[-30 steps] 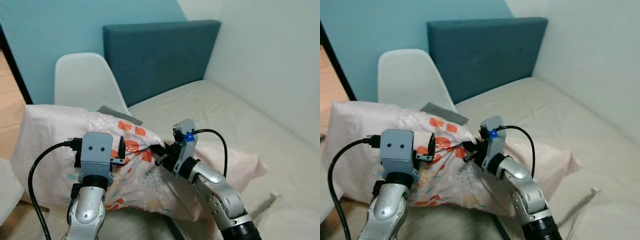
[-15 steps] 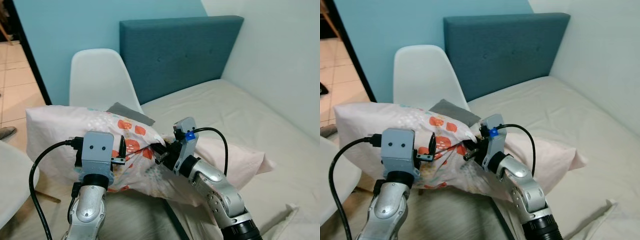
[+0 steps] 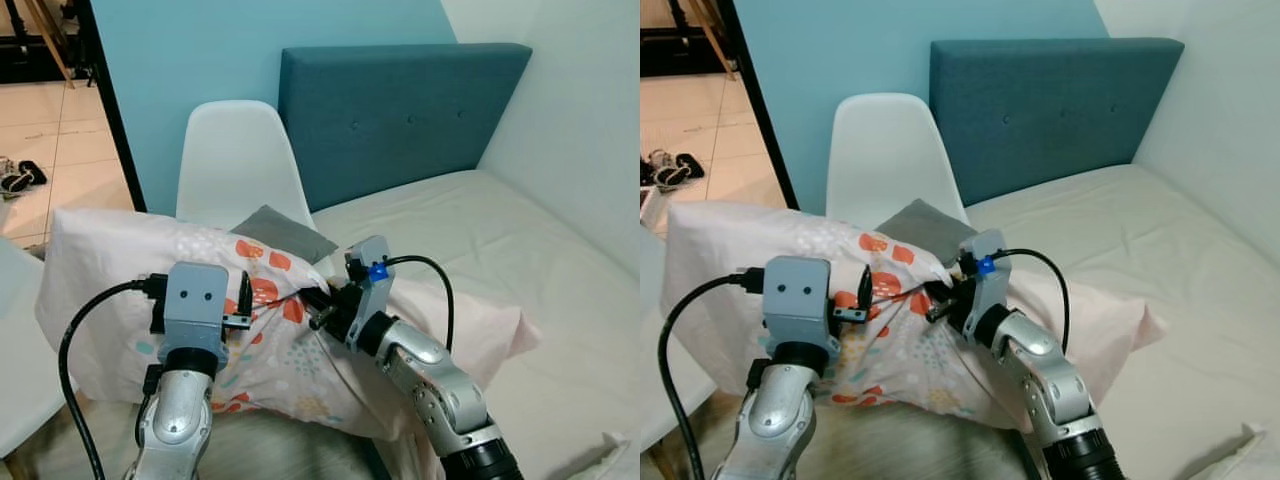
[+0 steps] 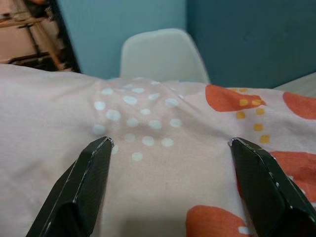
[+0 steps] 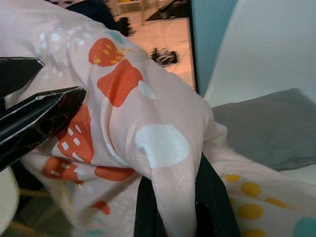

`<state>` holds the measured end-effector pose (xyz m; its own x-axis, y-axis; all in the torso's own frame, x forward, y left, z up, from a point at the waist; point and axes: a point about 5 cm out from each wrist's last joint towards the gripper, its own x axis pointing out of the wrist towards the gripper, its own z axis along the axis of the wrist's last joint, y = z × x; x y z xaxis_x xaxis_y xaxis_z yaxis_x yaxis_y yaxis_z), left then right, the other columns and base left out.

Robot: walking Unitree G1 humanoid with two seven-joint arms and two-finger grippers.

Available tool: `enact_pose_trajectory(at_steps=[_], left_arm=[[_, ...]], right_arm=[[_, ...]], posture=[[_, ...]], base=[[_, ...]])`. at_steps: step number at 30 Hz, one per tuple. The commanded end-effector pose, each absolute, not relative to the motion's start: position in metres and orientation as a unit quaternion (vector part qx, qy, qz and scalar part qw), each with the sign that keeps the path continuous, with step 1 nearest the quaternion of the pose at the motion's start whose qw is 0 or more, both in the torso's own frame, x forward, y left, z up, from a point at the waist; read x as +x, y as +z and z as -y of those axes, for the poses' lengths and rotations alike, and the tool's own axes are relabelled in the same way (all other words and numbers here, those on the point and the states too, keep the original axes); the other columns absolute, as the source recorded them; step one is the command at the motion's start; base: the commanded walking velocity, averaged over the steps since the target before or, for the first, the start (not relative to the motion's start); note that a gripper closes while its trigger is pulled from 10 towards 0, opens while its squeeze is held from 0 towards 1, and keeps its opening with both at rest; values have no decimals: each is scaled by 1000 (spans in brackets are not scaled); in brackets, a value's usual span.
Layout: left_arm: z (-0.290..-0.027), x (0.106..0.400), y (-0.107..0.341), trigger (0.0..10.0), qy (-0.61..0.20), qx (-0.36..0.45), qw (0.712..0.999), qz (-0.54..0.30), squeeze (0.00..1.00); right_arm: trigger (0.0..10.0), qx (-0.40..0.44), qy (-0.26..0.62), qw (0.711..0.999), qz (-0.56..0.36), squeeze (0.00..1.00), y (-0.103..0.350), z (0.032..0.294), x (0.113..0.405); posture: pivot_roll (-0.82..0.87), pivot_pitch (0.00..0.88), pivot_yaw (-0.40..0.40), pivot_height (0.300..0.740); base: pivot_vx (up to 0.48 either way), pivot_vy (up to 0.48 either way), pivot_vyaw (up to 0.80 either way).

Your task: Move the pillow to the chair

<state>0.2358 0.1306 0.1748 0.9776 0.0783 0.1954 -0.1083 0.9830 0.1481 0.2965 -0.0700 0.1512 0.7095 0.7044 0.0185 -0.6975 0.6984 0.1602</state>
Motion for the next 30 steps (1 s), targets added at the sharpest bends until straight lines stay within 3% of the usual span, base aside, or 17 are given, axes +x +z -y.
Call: enact_pose_trajectory(at_steps=[1, 30], left_arm=[[-129, 236, 168, 10000, 44, 88, 992, 79, 0], [-129, 237, 170, 10000, 44, 94, 991, 82, 0]], right_arm=[[10000, 78, 383, 920, 20, 0, 166, 71, 299], [10000, 79, 386, 919, 22, 0, 167, 70, 300]], posture=[[113, 0, -126, 740], [111, 0, -128, 740]], base=[[0, 0, 500], [0, 0, 501]])
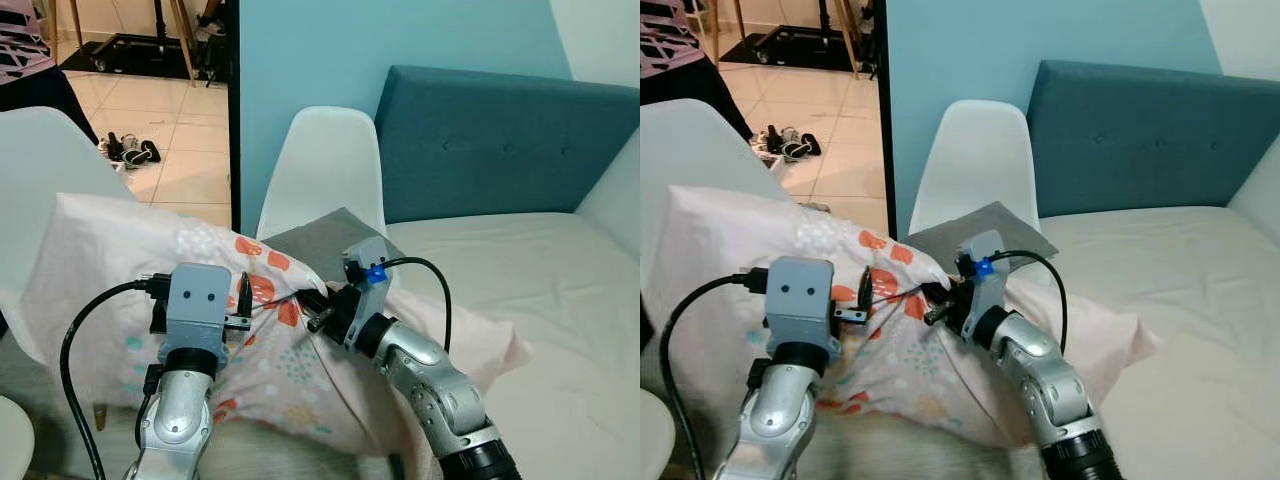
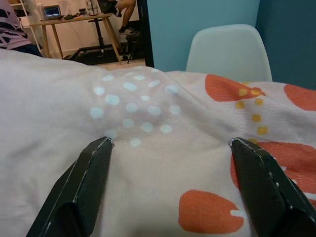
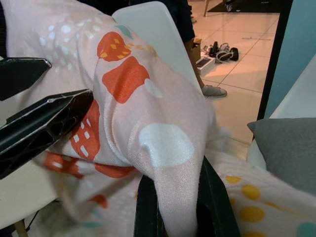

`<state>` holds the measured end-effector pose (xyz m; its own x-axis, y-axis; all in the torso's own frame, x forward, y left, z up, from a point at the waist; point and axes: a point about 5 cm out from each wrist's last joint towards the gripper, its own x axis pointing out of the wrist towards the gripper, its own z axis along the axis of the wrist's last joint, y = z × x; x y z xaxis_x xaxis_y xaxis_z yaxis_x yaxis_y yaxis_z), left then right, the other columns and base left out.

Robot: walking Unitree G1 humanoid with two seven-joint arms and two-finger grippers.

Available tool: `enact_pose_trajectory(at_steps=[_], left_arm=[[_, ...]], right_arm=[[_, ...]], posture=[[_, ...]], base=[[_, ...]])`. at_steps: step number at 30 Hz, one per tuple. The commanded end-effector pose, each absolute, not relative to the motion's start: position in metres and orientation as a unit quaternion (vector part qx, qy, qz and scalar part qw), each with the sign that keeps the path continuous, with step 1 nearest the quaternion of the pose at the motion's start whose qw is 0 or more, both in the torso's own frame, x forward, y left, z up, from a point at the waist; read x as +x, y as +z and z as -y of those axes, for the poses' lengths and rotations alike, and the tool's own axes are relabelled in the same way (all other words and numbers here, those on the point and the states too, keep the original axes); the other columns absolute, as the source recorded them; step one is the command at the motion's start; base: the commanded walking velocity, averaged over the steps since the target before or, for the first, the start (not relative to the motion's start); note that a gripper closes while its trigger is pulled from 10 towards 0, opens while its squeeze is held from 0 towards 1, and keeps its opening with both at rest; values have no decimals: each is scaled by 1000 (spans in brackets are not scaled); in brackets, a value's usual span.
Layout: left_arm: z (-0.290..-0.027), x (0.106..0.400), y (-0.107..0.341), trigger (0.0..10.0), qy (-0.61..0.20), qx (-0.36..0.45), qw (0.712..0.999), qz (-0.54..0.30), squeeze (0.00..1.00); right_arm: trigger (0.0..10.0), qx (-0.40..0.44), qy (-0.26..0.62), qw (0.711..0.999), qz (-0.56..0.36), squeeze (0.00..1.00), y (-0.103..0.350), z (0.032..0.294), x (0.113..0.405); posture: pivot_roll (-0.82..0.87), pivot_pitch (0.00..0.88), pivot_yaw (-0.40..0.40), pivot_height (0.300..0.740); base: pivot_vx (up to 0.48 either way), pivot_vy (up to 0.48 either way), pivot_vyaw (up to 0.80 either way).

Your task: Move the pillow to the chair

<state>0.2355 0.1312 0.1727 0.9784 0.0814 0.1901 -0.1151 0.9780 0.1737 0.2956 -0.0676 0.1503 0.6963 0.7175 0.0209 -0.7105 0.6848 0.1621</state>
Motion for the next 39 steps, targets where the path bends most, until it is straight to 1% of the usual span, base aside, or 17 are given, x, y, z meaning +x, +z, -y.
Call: enact_pose_trajectory(at_steps=[1, 17, 21, 25, 33, 39], left_arm=[[-129, 237, 170, 10000, 44, 94, 991, 83, 0], [-129, 238, 171, 10000, 43, 94, 991, 83, 0], [-129, 238, 171, 10000, 43, 94, 991, 82, 0], [-128, 239, 170, 10000, 43, 93, 992, 80, 0], [-129, 239, 171, 10000, 43, 91, 992, 79, 0], [-128, 239, 172, 10000, 41, 93, 992, 79, 0]], right_arm=[[10000, 79, 386, 919, 22, 0, 167, 70, 300], [10000, 79, 386, 919, 23, 0, 167, 70, 300], [10000, 83, 372, 924, 12, 0, 166, 72, 303], [10000, 129, 346, 929, -11, 0, 162, 78, 309], [10000, 130, 345, 929, -14, 0, 162, 78, 310], [10000, 116, 356, 927, -8, 0, 164, 75, 308]], posture=[[111, 0, -128, 740], [110, 0, -127, 740], [110, 0, -127, 740], [112, 0, -126, 740], [105, 0, -122, 740], [105, 0, -122, 740]], base=[[0, 0, 500], [0, 0, 500], [0, 0, 477], [0, 0, 0], [0, 0, 0], [0, 0, 776]])
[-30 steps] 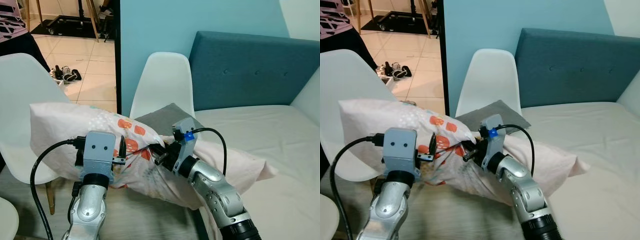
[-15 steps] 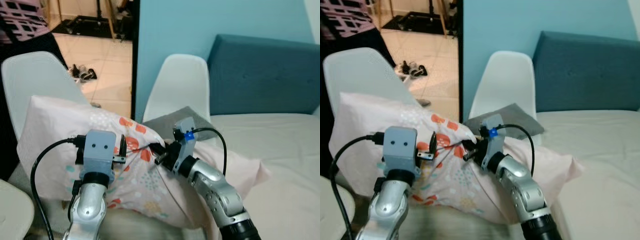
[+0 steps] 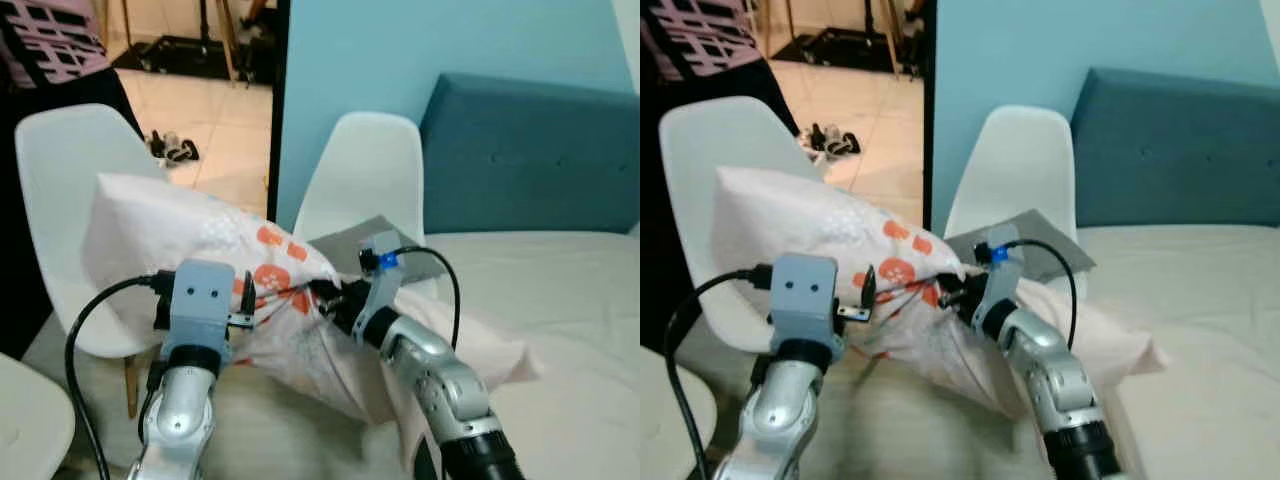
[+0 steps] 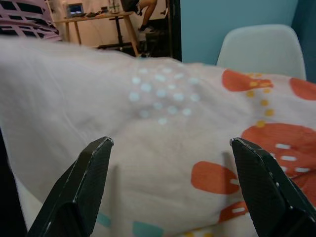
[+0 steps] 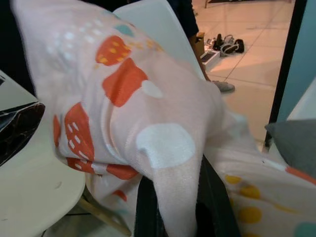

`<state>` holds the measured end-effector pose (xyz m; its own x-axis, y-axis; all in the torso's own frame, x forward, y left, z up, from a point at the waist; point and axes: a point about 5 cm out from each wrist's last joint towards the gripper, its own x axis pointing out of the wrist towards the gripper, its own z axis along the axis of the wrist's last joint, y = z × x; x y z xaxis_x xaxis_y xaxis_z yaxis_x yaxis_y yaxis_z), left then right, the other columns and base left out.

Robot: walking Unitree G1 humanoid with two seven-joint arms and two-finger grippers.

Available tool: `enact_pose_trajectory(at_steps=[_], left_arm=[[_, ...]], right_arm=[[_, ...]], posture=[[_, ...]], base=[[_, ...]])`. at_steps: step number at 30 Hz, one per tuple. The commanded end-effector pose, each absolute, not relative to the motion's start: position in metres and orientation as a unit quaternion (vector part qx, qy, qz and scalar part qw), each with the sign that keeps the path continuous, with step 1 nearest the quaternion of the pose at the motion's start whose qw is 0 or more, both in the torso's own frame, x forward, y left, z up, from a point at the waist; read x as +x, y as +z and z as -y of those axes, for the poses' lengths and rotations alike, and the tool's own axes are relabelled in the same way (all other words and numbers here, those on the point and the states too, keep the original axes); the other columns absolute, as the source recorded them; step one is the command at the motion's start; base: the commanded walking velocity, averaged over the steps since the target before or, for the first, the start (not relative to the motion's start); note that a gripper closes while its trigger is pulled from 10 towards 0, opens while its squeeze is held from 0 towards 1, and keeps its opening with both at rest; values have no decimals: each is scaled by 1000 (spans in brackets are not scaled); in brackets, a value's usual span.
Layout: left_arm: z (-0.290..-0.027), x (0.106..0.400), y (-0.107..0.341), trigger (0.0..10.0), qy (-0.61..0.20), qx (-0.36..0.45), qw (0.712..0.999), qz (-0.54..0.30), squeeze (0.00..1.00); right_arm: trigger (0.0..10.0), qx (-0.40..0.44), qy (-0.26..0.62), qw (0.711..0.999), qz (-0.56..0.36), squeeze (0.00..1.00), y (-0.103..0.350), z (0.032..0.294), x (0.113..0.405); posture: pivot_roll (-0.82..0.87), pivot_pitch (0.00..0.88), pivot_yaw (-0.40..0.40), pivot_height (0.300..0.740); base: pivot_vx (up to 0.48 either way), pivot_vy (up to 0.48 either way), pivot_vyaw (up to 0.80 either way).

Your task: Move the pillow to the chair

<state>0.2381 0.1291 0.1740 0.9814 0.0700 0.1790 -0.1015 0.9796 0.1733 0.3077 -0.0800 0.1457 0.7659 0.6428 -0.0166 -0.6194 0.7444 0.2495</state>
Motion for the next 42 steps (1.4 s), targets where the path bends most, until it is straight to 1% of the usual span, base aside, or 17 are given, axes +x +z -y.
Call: enact_pose_trajectory(at_steps=[1, 3, 9, 20, 29, 38, 42], left_arm=[[-128, 239, 172, 10000, 41, 93, 992, 79, 0], [-127, 239, 174, 10000, 36, 109, 990, 83, 0], [-125, 240, 174, 10000, 39, 129, 988, 78, 0], [-127, 241, 174, 10000, 41, 121, 989, 78, 0], [-128, 239, 176, 10000, 39, 99, 991, 85, 0], [-128, 238, 177, 10000, 39, 91, 991, 87, 0], [-129, 239, 182, 10000, 43, 90, 990, 96, 0]], right_arm=[[10000, 116, 356, 927, -8, 0, 164, 75, 308], [10000, 118, 358, 926, -8, 0, 165, 75, 308], [10000, 119, 359, 926, -7, 0, 165, 74, 308], [10000, 116, 358, 926, -9, 0, 165, 74, 308], [10000, 97, 355, 930, -14, 0, 163, 73, 308], [10000, 98, 355, 930, -12, 0, 164, 74, 307], [10000, 101, 366, 925, -3, 0, 168, 73, 307]], posture=[[105, 0, -122, 740], [103, 0, -121, 740], [102, 0, -121, 740], [105, 0, -123, 740], [106, 0, -123, 740], [108, 0, -126, 740], [114, 0, -128, 740]], base=[[0, 0, 775], [0, 0, 775], [0, -428, 775], [0, 0, 776], [0, 0, 0], [290, 0, 0], [336, 0, 0]])
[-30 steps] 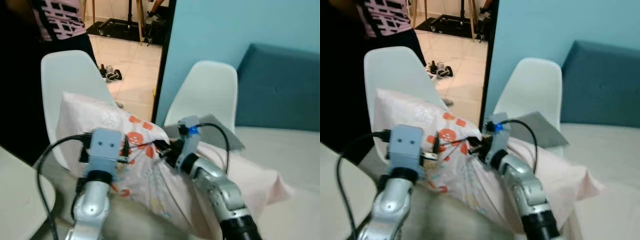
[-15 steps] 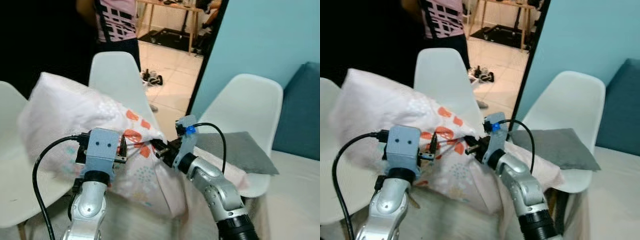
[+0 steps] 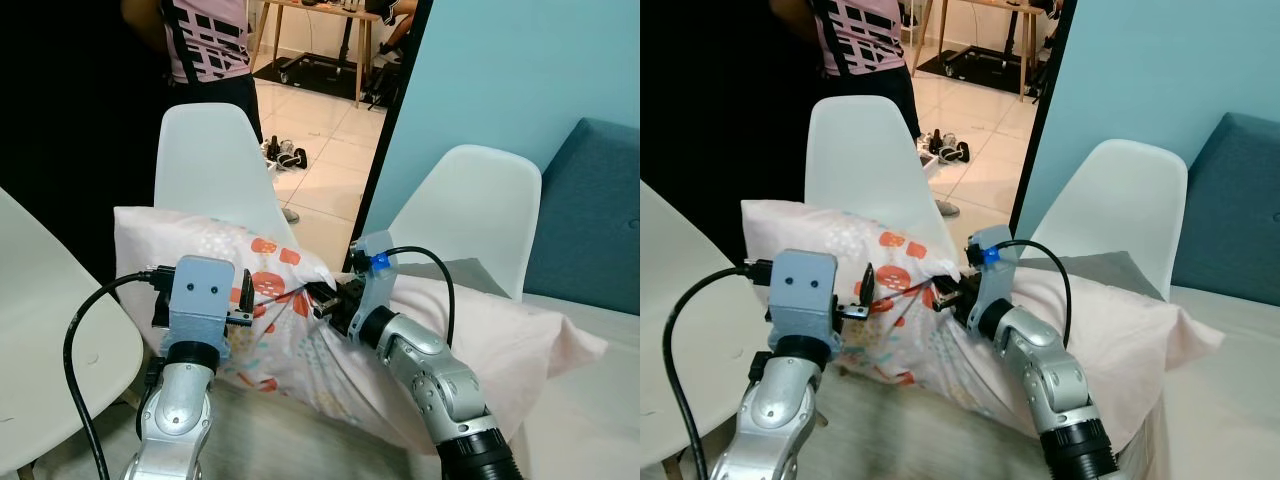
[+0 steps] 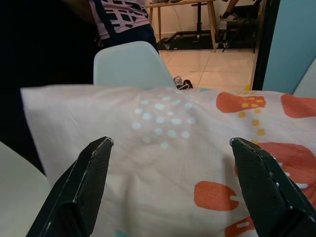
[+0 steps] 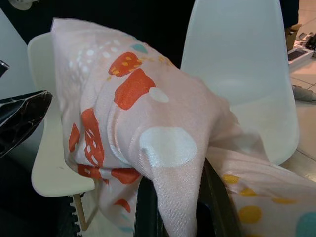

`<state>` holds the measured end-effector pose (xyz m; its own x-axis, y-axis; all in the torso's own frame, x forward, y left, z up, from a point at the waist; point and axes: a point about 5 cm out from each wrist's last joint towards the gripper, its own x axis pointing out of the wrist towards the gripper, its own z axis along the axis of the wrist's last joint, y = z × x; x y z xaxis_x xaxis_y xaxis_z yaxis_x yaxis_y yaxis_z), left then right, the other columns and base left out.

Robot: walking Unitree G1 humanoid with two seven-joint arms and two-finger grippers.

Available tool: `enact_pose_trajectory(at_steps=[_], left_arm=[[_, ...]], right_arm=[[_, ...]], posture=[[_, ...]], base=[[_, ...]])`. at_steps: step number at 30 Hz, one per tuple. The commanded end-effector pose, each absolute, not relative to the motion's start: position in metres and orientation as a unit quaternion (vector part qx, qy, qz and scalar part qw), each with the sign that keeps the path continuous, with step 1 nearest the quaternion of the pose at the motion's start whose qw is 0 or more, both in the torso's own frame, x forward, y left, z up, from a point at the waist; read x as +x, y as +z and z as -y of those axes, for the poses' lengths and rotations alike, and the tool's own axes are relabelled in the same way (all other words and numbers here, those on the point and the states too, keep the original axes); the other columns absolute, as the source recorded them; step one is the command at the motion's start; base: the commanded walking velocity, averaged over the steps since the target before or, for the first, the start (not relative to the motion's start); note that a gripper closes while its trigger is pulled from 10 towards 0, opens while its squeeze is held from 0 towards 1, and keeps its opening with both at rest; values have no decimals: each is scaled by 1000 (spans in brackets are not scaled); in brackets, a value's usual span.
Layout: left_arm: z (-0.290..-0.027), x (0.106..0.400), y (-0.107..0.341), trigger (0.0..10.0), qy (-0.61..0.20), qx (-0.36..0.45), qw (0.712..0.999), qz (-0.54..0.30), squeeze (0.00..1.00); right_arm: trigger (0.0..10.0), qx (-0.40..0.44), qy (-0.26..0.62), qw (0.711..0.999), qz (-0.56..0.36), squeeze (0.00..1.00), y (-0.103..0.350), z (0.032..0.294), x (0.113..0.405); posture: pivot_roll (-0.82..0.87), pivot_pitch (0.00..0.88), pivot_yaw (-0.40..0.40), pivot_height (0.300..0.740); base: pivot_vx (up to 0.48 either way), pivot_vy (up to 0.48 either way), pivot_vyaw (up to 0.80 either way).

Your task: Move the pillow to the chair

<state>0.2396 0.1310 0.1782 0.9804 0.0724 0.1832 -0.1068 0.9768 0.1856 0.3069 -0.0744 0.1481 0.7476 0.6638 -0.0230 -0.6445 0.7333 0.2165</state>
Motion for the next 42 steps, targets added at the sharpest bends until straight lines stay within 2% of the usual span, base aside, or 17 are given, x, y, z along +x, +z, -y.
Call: enact_pose_trajectory(at_steps=[1, 6, 26, 33, 42], left_arm=[[-130, 239, 183, 10000, 44, 90, 990, 99, 0], [-131, 239, 185, 10000, 46, 88, 990, 102, 0], [-140, 251, 198, 10000, 51, 89, 987, 126, 0], [-139, 255, 200, 10000, 52, 85, 986, 132, 0], [-138, 257, 201, 10000, 46, 86, 986, 134, 0]], right_arm=[[10000, 103, 370, 923, 2, 0, 171, 73, 307], [10000, 99, 387, 917, 10, 0, 174, 69, 307], [10000, 103, 358, 928, 12, 0, 176, 71, 315], [10000, 89, 377, 922, 18, 0, 178, 67, 312], [10000, 102, 356, 929, 11, 0, 176, 71, 315]], posture=[[114, 0, -128, 740], [124, 0, -131, 740], [122, 0, -119, 740], [120, 0, -118, 740], [112, 0, -115, 740]], base=[[349, 0, 0], [358, 0, 611], [400, 0, 0], [415, 0, 776], [418, 0, 0]])
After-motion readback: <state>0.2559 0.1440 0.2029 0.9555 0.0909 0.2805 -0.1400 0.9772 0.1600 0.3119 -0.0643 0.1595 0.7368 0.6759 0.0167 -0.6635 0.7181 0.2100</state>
